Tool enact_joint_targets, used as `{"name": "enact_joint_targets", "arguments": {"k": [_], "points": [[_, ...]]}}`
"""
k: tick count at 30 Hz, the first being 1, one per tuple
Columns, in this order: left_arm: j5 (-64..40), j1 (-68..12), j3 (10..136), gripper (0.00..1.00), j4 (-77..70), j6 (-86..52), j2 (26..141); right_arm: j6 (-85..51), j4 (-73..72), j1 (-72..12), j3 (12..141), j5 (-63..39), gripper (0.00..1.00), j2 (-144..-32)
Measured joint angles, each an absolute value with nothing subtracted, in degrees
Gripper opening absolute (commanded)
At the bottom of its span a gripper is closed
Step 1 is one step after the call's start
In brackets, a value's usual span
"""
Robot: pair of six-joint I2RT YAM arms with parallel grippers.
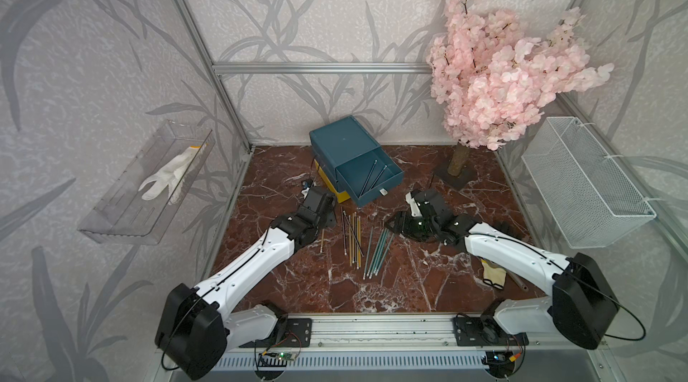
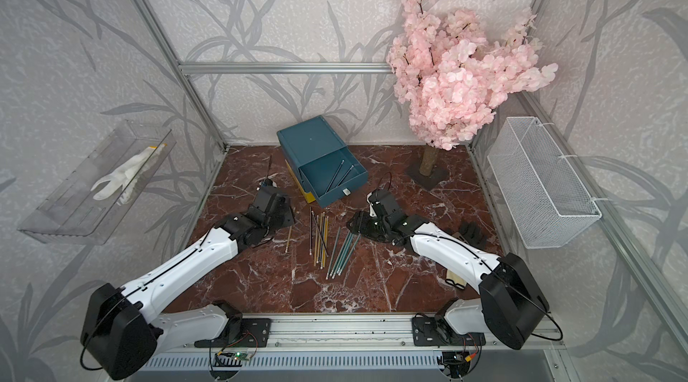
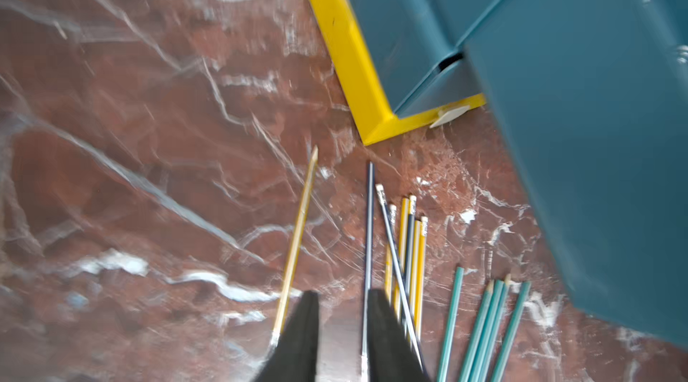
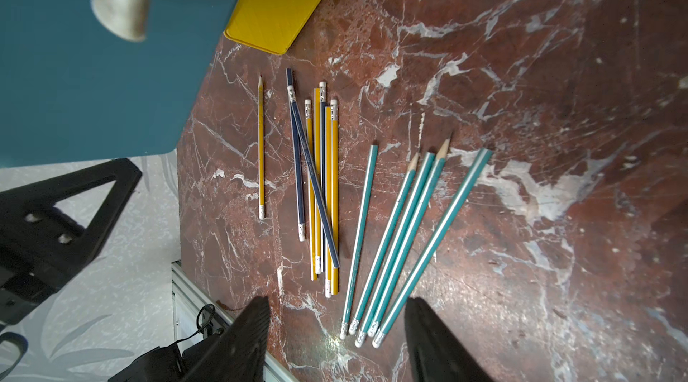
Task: Please place the pencils in the drawer according to their color
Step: Pick up the pencil from the center of the board.
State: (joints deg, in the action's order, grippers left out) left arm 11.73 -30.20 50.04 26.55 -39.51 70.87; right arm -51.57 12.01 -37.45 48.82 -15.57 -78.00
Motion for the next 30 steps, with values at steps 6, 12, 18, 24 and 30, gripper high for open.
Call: {"name": "enact_joint_targets", "arguments": {"k": [6,12,18,24,30], "points": [[7.6,-30.2,44.9,0.74,23.4,-41.5,76.2,-47.6,13.8,-39.4,50.3,-15.0,0.61,-79.9],[8.6,-29.4,43.8,1.00,24.9,-45.6,76.8,-40.6,17.3,-49.4,55.2,-9.8,0.59,-84.6],[9.6,-24.1,45.1,1.00,28.7,-47.6,75.9,-37.8,18.7,-56.2,58.7,-4.5,0.55,-91.4],[8.2,-14.8,45.4,1.00,31.1,-47.8,74.4,-36.4,20.4,-59.1,67.1,0.7,0.47,-101.4],[4.8,-13.1,45.4,1.00,31.7,-47.5,74.3,-35.0,23.4,-59.3,74.1,4.9,0.40,-109.1]]}}
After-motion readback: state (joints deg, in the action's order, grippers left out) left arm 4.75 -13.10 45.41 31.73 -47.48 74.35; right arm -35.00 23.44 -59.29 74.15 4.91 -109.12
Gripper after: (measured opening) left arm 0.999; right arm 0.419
